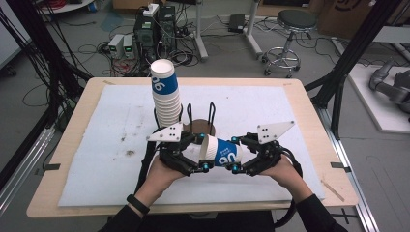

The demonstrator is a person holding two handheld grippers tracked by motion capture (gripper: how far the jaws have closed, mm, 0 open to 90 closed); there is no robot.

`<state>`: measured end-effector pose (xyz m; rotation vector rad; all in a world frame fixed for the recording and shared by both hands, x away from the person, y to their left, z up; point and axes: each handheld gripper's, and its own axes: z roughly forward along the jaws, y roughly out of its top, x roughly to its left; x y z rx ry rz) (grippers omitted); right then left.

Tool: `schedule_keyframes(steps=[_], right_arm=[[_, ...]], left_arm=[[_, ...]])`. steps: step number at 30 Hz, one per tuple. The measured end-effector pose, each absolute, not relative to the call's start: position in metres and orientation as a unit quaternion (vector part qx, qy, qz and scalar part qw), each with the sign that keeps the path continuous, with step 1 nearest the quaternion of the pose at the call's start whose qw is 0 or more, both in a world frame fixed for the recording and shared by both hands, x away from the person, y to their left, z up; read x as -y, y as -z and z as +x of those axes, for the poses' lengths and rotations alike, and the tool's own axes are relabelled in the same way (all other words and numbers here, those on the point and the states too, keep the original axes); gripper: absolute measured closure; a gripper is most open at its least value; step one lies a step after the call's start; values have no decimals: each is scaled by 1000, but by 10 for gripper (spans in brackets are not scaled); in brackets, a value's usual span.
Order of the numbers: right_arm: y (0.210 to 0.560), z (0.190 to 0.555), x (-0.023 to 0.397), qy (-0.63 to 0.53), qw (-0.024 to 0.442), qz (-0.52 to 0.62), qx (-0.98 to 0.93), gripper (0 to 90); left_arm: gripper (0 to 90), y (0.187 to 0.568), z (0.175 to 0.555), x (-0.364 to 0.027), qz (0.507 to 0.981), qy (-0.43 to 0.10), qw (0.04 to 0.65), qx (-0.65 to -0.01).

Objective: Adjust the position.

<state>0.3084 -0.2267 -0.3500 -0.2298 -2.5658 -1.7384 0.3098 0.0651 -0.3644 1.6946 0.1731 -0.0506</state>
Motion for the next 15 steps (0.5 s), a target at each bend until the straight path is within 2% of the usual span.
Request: schedule_keyframes(steps=[5,10,15], right_arm=[[342,304,221,498,-18,-64,865,223],[339,299,214,448,-51,-50,891,223],[347,299,203,414,-56,-45,907,229]], left_arm=[[203,354,306,-64,790,-11,610,-64],[203,346,304,-59,834,-33,549,-46],[204,341,301,-54,852,-39,520,-34]])
